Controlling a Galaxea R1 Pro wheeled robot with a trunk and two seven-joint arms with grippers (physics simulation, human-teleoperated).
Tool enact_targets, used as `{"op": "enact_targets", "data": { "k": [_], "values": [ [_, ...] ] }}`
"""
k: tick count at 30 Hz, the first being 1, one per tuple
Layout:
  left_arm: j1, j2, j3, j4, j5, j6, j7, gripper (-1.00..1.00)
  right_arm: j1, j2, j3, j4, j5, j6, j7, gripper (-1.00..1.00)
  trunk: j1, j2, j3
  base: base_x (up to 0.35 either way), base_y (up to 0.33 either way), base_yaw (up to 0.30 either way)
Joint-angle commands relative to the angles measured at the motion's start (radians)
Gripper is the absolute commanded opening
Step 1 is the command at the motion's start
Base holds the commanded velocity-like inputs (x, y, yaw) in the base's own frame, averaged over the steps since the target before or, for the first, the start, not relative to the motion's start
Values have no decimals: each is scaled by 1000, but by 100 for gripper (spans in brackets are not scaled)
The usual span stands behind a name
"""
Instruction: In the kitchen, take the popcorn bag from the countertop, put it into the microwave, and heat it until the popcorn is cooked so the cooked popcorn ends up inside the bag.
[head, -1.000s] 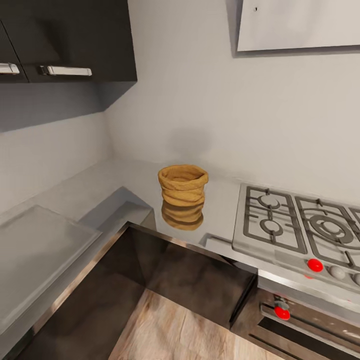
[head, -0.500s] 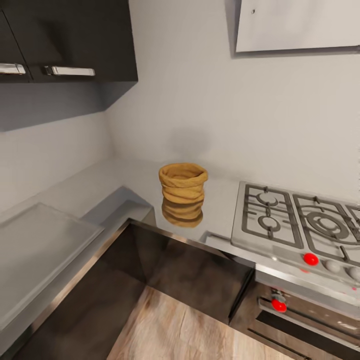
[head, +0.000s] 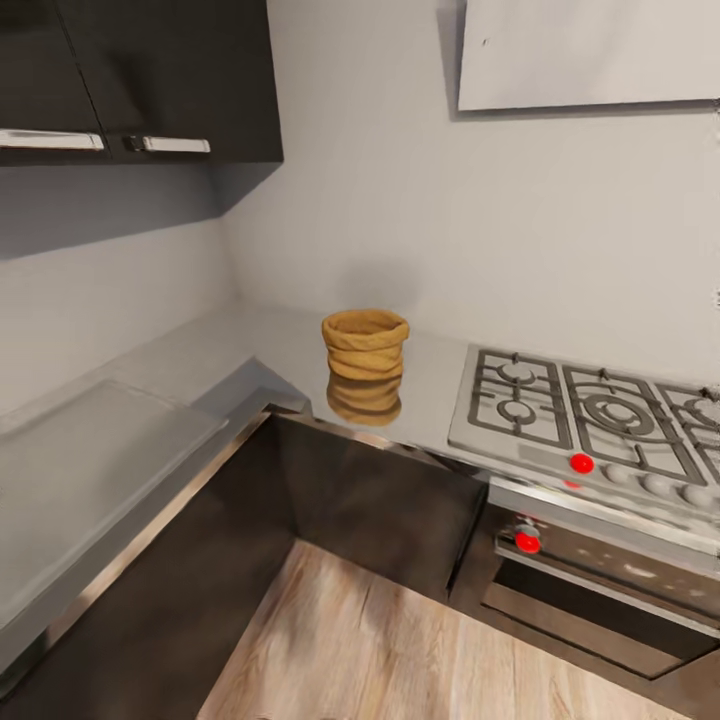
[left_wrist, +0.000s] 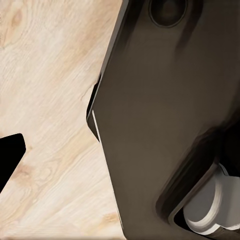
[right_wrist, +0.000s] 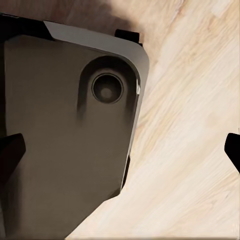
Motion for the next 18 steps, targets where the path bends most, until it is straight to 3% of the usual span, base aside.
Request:
{"op": "enact_targets", "data": {
  "k": [1, 9, 11, 12, 13, 14, 16, 18],
  "values": [
    [0, 0, 0, -1, 4, -2, 3, 100, -1, 0, -6, 2, 8, -4, -1, 100, 0, -1, -1, -82, 0, 0],
    [-1, 0, 0, 0, 4, -2, 3, 100, -1, 1, -7, -3, 8, -9, -47, 100, 0, -1, -1, -15, 0, 0],
    [-1, 0, 0, -1, 4, -2, 3, 100, -1, 15, -5, -106, 9, 35, -45, 100, 0, -1, -1, 0, 0, 0],
    [0, 0, 0, -1, 4, -2, 3, 100, -1, 30, -4, -181, 10, 106, -44, 100, 0, -1, -1, 0, 0, 0],
    [0, 0, 0, -1, 4, -2, 3, 100, -1, 57, 6, -319, 10, 258, -42, 100, 0, -1, -1, 0, 0, 0],
    [0, 0, 0, -1, 4, -2, 3, 100, -1, 70, 16, -402, 9, 349, -40, 100, 0, -1, -1, 0, 0, 0],
    [-1, 0, 0, -1, 4, -2, 3, 100, -1, 88, 56, -622, 6, 569, -35, 100, 0, -1, -1, 0, 0, 0],
    [0, 0, 0, -1, 4, -2, 3, 100, -1, 96, 98, -839, 2, 741, -31, 100, 0, -1, -1, 0, 0, 0]
  ]
}}
